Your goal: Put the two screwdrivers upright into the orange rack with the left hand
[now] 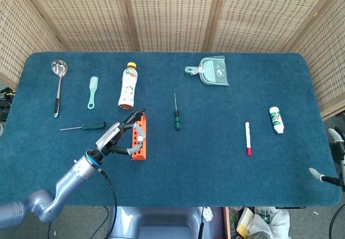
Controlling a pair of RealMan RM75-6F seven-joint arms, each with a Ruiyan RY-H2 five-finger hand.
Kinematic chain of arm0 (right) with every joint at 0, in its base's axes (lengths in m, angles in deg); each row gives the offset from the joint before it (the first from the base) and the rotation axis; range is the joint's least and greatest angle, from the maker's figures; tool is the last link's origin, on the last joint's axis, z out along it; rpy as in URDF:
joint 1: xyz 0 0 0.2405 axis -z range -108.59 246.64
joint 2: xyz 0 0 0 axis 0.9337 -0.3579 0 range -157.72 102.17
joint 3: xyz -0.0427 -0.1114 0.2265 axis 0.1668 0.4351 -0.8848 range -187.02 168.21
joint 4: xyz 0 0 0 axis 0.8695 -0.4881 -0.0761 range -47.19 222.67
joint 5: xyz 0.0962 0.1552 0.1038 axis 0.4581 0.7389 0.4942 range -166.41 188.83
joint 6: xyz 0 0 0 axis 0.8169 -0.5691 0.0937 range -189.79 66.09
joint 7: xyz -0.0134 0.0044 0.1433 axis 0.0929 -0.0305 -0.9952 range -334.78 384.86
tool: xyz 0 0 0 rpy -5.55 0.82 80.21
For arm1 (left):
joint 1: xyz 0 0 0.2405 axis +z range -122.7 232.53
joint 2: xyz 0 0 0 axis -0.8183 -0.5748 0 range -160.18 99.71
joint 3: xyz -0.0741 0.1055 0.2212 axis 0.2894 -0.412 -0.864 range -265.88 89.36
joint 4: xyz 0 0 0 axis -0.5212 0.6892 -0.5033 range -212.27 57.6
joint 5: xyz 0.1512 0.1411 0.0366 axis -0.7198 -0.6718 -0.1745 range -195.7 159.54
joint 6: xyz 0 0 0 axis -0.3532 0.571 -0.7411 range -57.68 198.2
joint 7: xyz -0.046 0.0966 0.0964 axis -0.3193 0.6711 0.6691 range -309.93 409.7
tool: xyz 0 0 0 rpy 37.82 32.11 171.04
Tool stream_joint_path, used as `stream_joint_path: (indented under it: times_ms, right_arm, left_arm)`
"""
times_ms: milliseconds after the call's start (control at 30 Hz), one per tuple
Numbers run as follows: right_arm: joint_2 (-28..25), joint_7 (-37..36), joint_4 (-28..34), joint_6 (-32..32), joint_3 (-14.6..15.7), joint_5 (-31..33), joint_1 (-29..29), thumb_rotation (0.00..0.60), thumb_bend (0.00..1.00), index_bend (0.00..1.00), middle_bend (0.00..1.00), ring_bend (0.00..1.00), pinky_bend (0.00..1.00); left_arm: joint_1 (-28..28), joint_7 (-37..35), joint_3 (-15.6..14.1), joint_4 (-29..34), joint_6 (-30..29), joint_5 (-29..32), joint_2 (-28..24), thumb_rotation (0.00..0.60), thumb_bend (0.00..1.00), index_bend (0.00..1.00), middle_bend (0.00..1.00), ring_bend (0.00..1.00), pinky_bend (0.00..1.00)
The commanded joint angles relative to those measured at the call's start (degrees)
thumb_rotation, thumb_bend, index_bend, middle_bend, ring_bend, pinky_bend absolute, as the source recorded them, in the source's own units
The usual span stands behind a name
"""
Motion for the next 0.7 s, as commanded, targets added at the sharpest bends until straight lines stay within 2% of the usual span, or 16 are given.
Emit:
stream_joint_path:
  times_ms: [33,433,700]
  right_arm:
    - [-0.01,-0.13,-0.06,0.12,-0.06,0.12,-0.04,0.6,0.0,0.0,0.0,0.0,0.0]
    - [-0.22,-0.78,-0.08,0.22,-0.14,0.11,-0.01,0.6,0.0,0.0,0.0,0.0,0.0]
    - [-0.24,-0.8,-0.07,0.41,-0.14,0.14,-0.08,0.6,0.0,0.0,0.0,0.0,0.0]
  left_arm:
    - [-0.17,-0.43,-0.28,-0.63,0.1,-0.04,0.44,0.6,0.49,0.69,0.0,0.0,0.0]
    - [1.5,-1.39,-2.91,-5.87,-2.15,-0.78,3.53,0.6,0.49,0.69,0.0,0.0,0.0]
    - [2.08,-0.17,-3.66,-8.41,-3.04,-0.98,5.05,0.6,0.49,0.69,0.0,0.0,0.0]
